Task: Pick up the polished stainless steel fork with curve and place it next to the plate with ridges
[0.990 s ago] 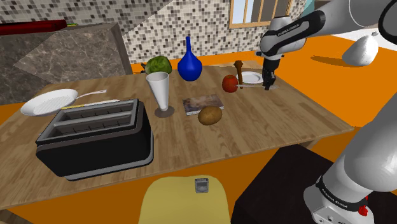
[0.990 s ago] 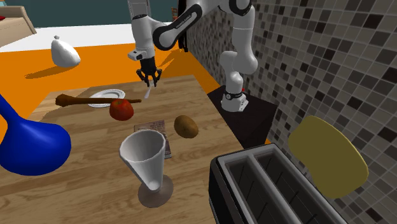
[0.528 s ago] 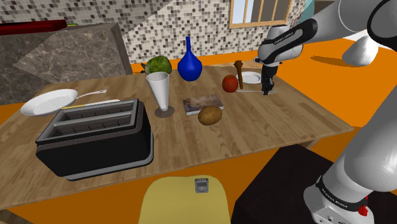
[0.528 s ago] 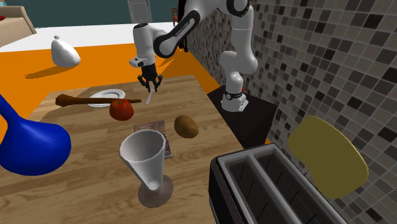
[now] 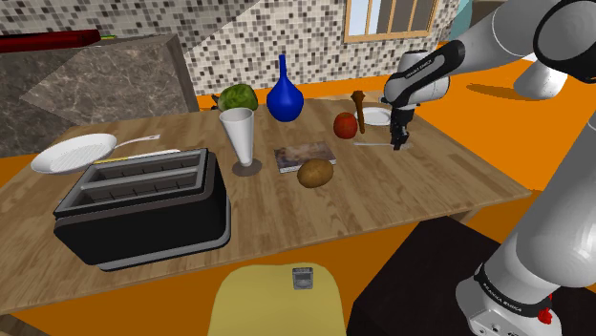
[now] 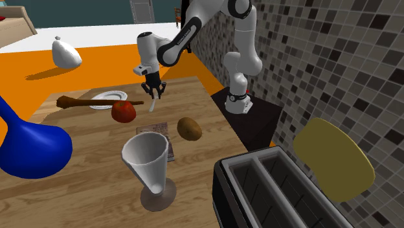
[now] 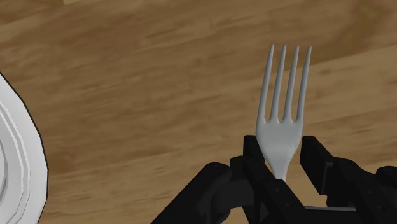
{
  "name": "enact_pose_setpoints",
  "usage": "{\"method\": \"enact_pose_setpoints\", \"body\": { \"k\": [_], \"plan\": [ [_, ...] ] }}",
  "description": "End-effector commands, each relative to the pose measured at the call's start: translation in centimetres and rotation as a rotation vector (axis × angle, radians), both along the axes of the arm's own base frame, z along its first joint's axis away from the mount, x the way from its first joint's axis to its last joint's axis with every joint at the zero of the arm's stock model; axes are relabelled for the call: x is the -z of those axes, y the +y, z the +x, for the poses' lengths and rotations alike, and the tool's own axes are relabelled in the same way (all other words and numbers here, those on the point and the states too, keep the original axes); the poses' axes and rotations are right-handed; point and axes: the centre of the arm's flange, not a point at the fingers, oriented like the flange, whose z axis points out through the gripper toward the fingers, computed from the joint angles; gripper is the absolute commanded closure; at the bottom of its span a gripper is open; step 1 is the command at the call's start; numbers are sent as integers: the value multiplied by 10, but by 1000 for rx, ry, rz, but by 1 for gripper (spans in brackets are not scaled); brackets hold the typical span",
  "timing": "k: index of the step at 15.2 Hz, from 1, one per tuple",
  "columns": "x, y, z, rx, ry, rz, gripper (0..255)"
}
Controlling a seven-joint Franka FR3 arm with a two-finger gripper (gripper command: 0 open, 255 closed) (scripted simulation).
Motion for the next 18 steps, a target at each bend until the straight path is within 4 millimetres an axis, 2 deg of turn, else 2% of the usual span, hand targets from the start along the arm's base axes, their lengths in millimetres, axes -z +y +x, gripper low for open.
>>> {"method": "enact_pose_setpoints", "body": {
  "k": [1,5,6,11,15,18],
  "plan": [
    [1,0,0,0,0,0,255],
    [1,0,0,0,0,0,255],
    [1,0,0,0,0,0,0],
    [1,0,0,0,0,0,0],
    [-49,2,1,0,0,0,0],
    [-49,2,1,0,0,0,0]
  ]
}}
